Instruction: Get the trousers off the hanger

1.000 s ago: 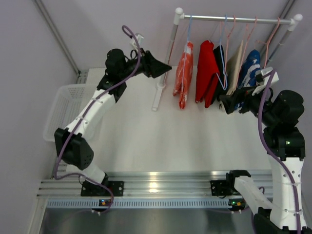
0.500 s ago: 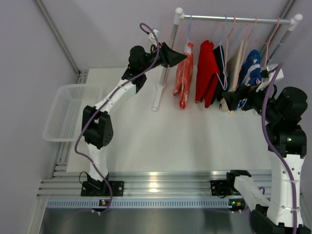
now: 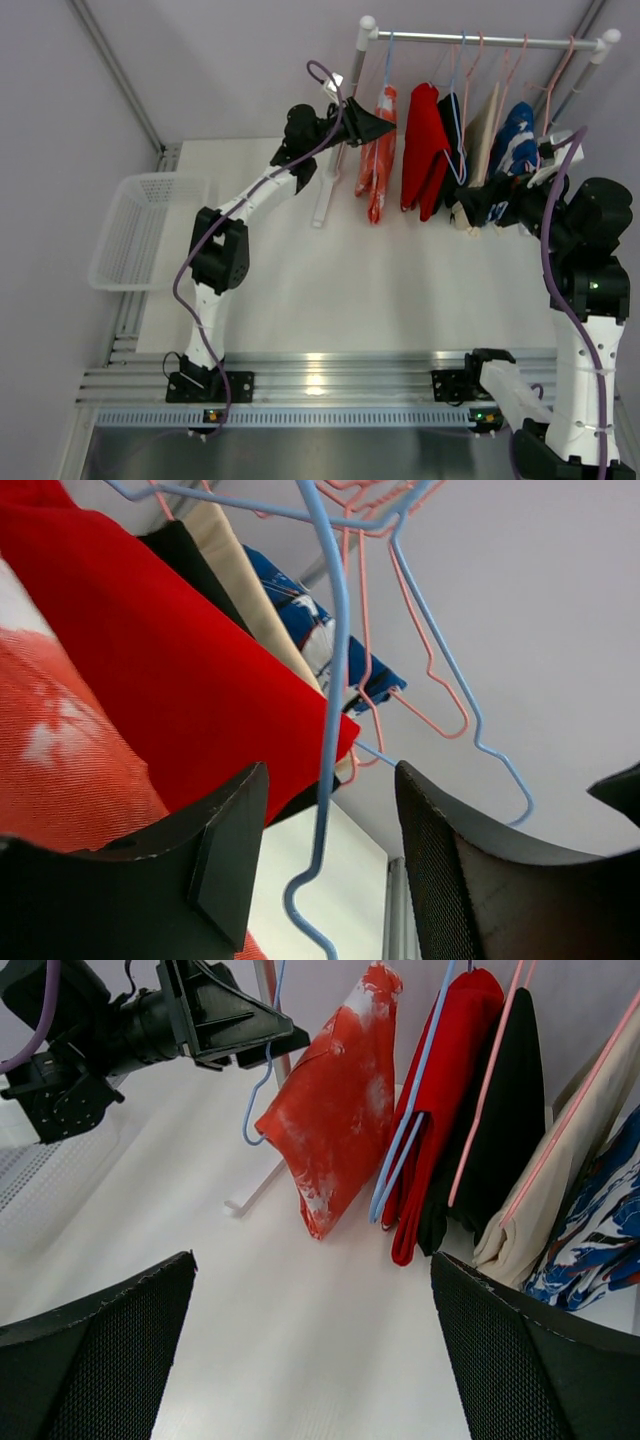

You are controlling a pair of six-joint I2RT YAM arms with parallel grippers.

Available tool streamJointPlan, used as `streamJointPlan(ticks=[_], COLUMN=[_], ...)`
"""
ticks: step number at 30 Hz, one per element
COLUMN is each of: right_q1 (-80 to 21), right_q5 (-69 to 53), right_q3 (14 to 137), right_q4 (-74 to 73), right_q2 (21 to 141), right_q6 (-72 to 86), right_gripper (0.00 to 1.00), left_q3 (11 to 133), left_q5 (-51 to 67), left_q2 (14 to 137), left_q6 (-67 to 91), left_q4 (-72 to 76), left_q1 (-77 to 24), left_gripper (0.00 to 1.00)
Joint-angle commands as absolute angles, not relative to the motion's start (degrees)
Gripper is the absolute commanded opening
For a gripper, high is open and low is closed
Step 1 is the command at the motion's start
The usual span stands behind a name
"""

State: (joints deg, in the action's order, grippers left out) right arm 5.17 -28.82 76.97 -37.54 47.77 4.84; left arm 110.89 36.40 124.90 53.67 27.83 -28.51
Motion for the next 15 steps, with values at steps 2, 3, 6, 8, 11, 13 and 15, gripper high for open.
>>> streamJointPlan(ticks=[2, 3, 6, 8, 11, 13, 15], right_q1=[6.4, 6.4, 6.5, 6.5, 6.5, 6.5, 6.5], right_q5=[-30.3, -30.3, -30.5, -30.6, -30.5, -30.5, -30.5], right_q3=[77.8, 77.8, 77.8, 77.8, 77.5, 77.3, 77.0], right_q4=[-36.4, -36.2, -36.2, -36.2, -36.2, -36.2, -36.1], right_q2=[47.4, 47.5, 47.4, 47.2, 46.9, 46.8, 46.7], right_q6=[6.2, 6.2, 6.6, 6.6, 6.4, 6.4, 6.4], right_gripper=[0.99, 1.0, 0.99, 0.99, 1.0, 1.0, 0.99], left_q3=[113.5, 113.5, 113.4, 113.5, 113.6, 114.0, 115.0], left_q5=[42.4, 42.7, 42.5, 42.5, 42.8, 42.8, 42.9], left_q2=[125.8, 126.1, 126.6, 126.8, 126.7, 126.4, 126.2], left_q6=[58.4, 58.9, 59.9, 61.1, 62.4, 62.3, 61.7], left_q4=[38.9, 39.4, 39.7, 40.7, 41.7, 41.0, 39.8], left_q1=[-30.7, -30.8, -30.8, -30.8, -30.8, -30.8, -30.8], left_gripper=[0.57, 0.56, 0.5, 0.42, 0.29, 0.23, 0.14])
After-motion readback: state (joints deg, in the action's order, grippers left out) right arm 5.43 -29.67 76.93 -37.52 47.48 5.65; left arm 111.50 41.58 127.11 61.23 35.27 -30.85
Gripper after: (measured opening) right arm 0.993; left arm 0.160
